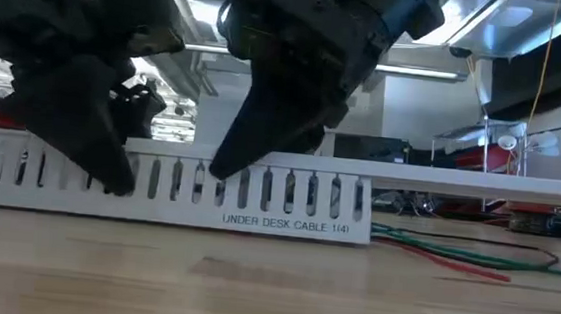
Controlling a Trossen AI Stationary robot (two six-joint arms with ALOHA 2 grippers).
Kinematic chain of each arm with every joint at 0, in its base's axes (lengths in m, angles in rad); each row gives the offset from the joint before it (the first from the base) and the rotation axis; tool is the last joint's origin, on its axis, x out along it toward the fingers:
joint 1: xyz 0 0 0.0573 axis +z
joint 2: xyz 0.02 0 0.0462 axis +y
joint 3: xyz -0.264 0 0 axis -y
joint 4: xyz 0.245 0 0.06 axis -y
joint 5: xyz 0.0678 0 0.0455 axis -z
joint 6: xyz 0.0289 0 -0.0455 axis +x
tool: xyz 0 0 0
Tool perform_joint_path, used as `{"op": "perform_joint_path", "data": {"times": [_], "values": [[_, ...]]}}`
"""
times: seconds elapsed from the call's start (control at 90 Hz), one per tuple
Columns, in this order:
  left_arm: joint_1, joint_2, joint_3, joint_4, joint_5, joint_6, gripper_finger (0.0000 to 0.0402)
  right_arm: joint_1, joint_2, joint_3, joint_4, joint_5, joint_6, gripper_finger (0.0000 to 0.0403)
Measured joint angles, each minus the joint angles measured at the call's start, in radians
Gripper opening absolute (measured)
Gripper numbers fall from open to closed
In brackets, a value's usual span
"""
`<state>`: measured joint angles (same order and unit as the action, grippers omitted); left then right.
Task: Ziptie cables
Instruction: Close the white cable duct
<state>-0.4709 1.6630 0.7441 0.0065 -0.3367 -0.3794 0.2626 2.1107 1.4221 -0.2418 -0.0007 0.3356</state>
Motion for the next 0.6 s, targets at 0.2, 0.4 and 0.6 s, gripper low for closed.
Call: {"op": "perform_joint_path", "data": {"times": [0.2,0.4,0.6], "values": [[0.002,-0.003,0.002,0.017,-0.008,0.009,0.0238,0.001,-0.003,0.005,-0.046,0.006,-0.005,0.0230],[-0.008,-0.038,0.062,-0.171,-0.002,-0.003,0.0296,-0.003,-0.003,0.009,-0.047,0.019,-0.020,0.0230],[-0.062,-0.090,0.113,-0.425,-0.025,-0.077,0.0305,-0.002,-0.003,0.008,-0.065,0.013,-0.029,0.0230]]}}
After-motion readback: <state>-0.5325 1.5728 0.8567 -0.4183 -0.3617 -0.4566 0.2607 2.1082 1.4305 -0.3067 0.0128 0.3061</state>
